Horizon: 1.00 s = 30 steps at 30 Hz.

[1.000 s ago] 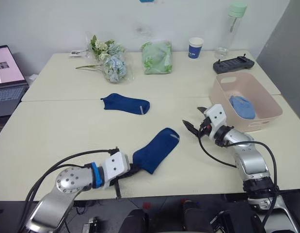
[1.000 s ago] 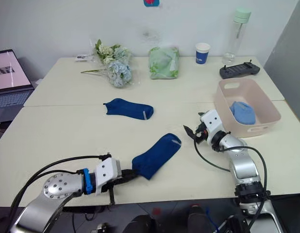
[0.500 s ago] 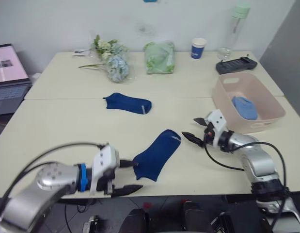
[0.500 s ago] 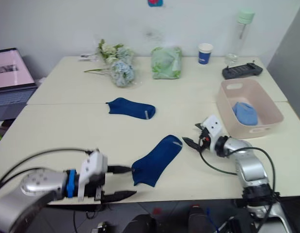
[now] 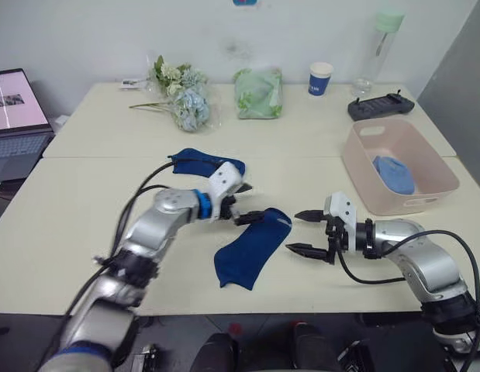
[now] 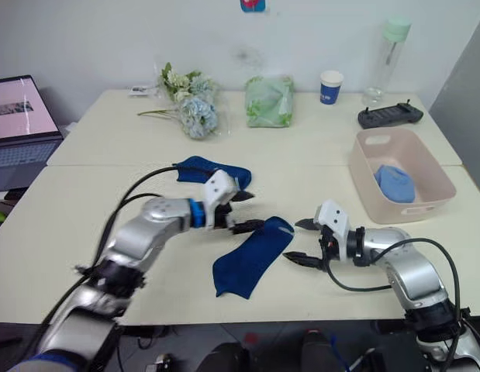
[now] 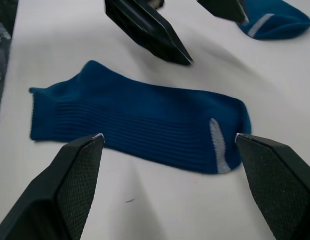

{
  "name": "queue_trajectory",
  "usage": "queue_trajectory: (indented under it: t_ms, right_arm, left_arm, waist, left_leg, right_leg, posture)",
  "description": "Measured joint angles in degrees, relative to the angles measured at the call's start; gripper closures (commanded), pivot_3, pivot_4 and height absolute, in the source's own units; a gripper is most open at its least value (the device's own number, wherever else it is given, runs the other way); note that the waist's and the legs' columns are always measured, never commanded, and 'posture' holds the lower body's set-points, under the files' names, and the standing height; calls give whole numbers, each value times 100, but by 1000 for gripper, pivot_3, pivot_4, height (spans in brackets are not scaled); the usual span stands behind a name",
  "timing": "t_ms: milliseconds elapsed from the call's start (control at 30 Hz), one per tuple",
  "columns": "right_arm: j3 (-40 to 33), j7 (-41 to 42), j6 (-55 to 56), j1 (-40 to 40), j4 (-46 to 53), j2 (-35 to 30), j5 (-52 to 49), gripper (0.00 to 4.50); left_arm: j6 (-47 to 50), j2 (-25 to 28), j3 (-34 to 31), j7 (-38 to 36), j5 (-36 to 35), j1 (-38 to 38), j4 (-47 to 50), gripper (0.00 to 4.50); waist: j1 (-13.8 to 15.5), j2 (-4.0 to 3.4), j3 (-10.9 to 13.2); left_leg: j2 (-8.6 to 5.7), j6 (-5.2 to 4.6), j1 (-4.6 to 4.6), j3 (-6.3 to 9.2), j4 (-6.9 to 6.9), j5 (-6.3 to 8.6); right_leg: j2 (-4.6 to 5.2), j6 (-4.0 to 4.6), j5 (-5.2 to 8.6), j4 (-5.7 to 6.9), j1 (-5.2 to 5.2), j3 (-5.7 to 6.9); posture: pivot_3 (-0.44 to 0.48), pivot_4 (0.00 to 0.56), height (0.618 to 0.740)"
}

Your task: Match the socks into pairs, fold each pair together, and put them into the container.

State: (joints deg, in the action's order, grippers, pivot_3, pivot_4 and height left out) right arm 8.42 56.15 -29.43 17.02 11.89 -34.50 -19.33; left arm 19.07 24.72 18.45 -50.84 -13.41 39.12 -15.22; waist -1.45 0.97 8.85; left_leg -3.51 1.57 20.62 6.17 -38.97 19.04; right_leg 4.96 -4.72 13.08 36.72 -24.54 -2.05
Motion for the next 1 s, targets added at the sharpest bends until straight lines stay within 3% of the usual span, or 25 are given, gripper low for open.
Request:
queue_trajectory:
  t_ms: [100, 200, 333, 600, 833, 1000]
  right_arm:
    - [-9, 4, -8, -173, 44, 55, -57, 0]
    - [-13, 9, -53, -371, 208, 44, -175, 0]
    - [-29, -15, -114, -489, 420, 10, -225, 0]
    - [-40, -162, -137, -464, 448, 10, -224, 0]
    - [-5, -253, -168, 59, 415, 140, -215, 0]
    - [171, -248, -227, 24, 346, 122, -206, 0]
  left_arm:
    - [-624, -295, 231, -31, 513, 378, -881, 11]
    - [-983, -483, 304, -228, 802, 472, -1502, 618]
    - [-1225, -506, 503, -735, 1055, 684, -1835, 1835]
    - [-1475, -646, 345, -757, 1182, 778, -2221, 4318]
    - [-804, -699, -446, 386, 1121, 467, -1997, 4451]
    - [-70, -407, -1146, 1169, 1011, -373, -889, 4451]
  waist:
    - [-31, 0, 0]
    - [-45, 0, 0]
    - [-25, 3, -3]
    - [-32, 3, -3]
    - [-57, 3, -4]
    - [-74, 1, -5]
  left_leg:
    - [2, 1, 13, -8, 0, -1]
    - [2, 1, 16, -16, -2, -1]
    - [-2, 0, 16, -13, -5, -1]
    - [0, -1, 14, -11, -7, -1]
    - [6, 0, 14, -6, -6, -1]
    - [11, 0, 15, -9, -6, -1]
  right_leg:
    - [2, 0, 0, 13, -28, -6]
    - [2, 0, -1, 25, -41, -14]
    - [1, 0, -1, 24, -34, -12]
    - [1, -1, -1, 26, -33, -11]
    - [-2, -1, -1, 33, -43, -11]
    - [-1, -1, -1, 37, -51, -19]
  posture:
    - [0, 150, 740]
    - [0, 150, 740]
    - [0, 150, 740]
    - [0, 150, 740]
    - [0, 150, 740]
    - [0, 150, 740]
